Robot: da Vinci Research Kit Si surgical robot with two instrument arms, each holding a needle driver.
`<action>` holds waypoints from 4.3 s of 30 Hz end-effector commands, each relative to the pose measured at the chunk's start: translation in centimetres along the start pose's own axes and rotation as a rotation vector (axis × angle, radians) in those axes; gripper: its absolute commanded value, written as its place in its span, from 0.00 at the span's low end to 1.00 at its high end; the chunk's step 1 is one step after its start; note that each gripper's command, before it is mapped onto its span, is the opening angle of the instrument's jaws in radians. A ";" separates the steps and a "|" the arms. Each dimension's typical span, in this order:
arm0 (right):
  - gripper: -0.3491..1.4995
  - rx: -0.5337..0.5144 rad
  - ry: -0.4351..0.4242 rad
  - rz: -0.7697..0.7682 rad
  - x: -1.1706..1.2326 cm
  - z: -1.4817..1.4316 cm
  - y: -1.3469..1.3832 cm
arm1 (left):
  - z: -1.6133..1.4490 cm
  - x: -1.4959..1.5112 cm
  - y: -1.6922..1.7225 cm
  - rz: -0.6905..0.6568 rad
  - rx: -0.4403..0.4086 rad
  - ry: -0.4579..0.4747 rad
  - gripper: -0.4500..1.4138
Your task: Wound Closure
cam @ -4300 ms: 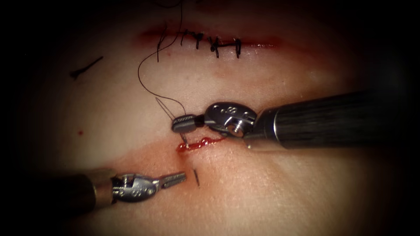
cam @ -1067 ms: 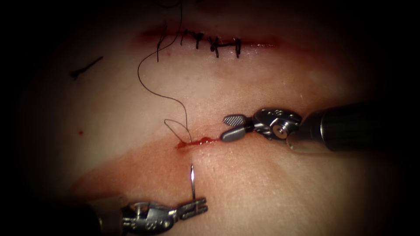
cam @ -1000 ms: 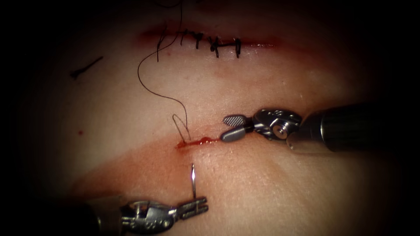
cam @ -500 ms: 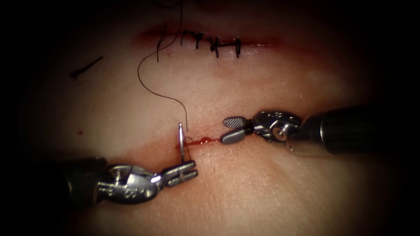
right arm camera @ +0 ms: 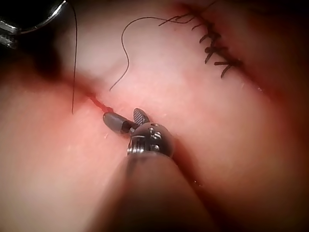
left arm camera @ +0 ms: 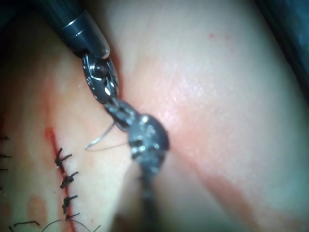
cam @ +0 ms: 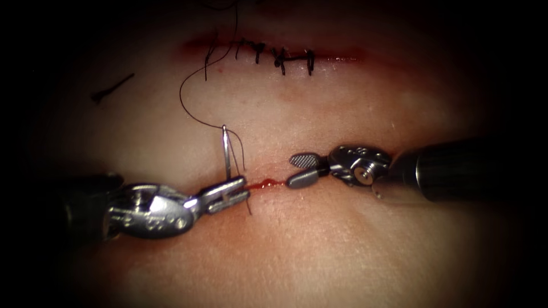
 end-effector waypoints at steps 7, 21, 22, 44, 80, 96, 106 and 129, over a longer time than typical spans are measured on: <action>0.89 0.003 -0.001 0.002 -0.05 0.08 -0.01 | 0.06 -0.06 0.05 -0.001 -0.002 0.001 0.00; 0.89 0.054 -0.006 -0.072 0.17 0.00 -0.61 | -0.04 -0.07 -0.11 0.004 0.010 0.005 0.00; 0.89 0.065 -0.006 -0.078 0.18 0.00 -0.68 | -0.04 -0.06 -0.13 0.001 0.013 0.005 0.00; 0.58 0.038 -0.025 -0.295 -0.09 0.78 -0.88 | -0.25 -0.09 -0.24 0.008 0.034 -0.002 0.00; 0.87 0.188 -0.039 -0.345 -0.01 -0.02 -2.90 | -0.60 -0.37 0.66 0.043 0.036 -0.025 0.00; 0.97 0.007 0.087 -0.439 0.00 -0.84 -1.50 | -0.89 -0.90 0.40 -0.014 0.047 -0.086 0.00; 0.87 0.000 0.089 -0.546 0.03 -0.55 -1.36 | -1.31 -0.97 0.26 -0.026 0.089 -0.105 0.00; 0.79 -0.021 -0.024 -0.821 -0.24 0.62 -1.14 | -1.80 -0.80 -0.06 -0.037 0.157 -0.112 0.00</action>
